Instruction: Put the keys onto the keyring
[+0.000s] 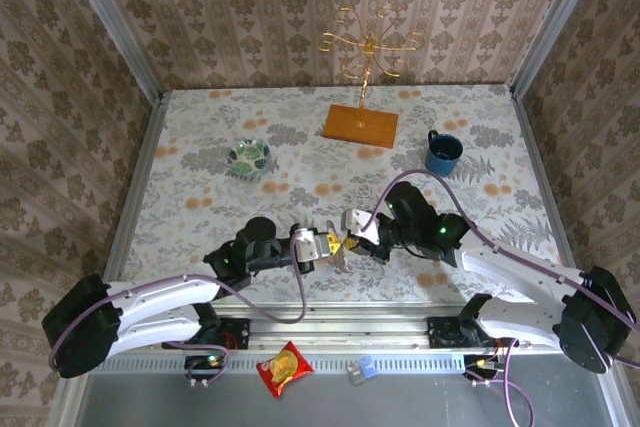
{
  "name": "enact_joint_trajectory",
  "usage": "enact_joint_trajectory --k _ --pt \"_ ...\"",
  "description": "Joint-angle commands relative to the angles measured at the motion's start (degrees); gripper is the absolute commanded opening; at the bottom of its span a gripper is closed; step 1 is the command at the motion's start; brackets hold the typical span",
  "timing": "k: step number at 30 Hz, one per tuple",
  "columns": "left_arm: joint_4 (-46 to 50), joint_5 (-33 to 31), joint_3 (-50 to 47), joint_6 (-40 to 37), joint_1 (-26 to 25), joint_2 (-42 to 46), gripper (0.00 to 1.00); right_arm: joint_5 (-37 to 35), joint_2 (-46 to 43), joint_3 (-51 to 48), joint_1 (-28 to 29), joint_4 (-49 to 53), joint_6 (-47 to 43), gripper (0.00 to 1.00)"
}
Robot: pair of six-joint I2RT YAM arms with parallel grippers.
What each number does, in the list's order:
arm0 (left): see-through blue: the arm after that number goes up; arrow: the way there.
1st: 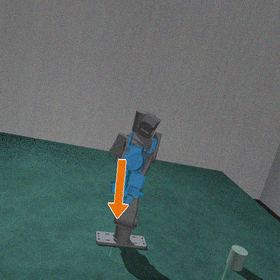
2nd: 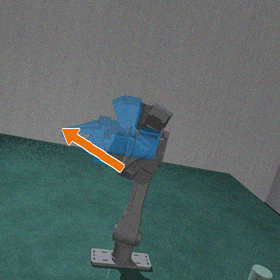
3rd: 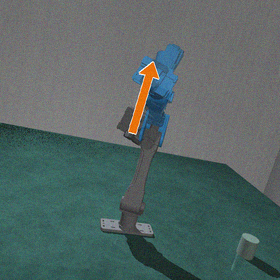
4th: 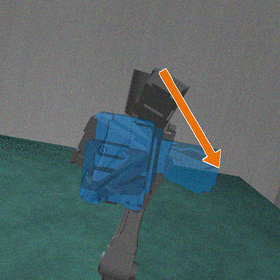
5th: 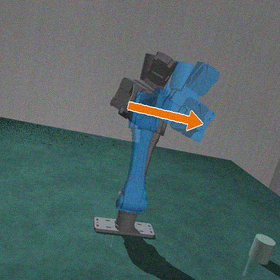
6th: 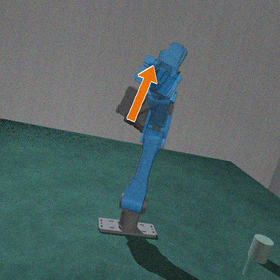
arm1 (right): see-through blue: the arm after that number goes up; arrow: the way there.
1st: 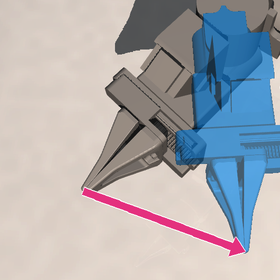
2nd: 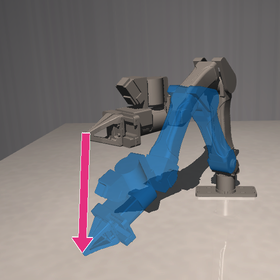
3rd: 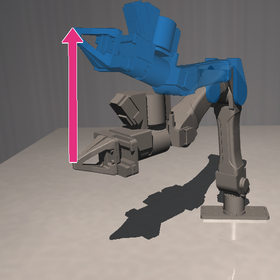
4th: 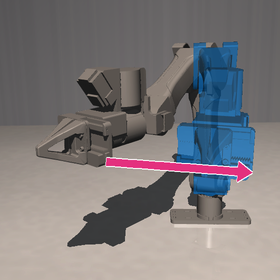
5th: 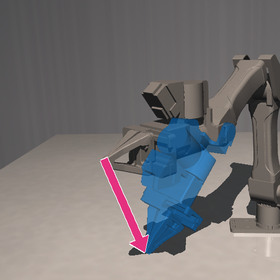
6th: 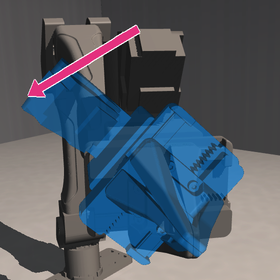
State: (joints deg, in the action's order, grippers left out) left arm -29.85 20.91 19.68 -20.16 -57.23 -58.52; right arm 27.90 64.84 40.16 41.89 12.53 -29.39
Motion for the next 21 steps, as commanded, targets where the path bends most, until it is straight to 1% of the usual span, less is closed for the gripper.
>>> enact_joint_trajectory --k 1,4,8,15,21 --pt "-6.03 2.70 -0.08 1.51 -0.29 -0.36 0.00 2.04 1.69 3.09 0.21 -0.85 0.23 0.16" --pt "-6.01 1.73 -0.82 1.28 -0.31 0.39 0.00 0.94 -0.03 2.09 0.04 -1.74 0.04 0.24" --pt "-5.95 1.24 -1.73 1.55 -0.25 1.28 0.00 0.70 -3.57 -0.56 -0.49 -3.05 0.17 0.29" --pt "-6.87 1.49 -1.98 1.93 -0.24 1.03 0.00 2.76 -4.92 -1.69 -0.49 -3.50 0.94 0.30" --pt "-8.15 1.68 -2.10 2.43 -0.19 0.67 0.00 3.29 -2.95 -0.82 -0.49 -4.77 1.07 0.27"
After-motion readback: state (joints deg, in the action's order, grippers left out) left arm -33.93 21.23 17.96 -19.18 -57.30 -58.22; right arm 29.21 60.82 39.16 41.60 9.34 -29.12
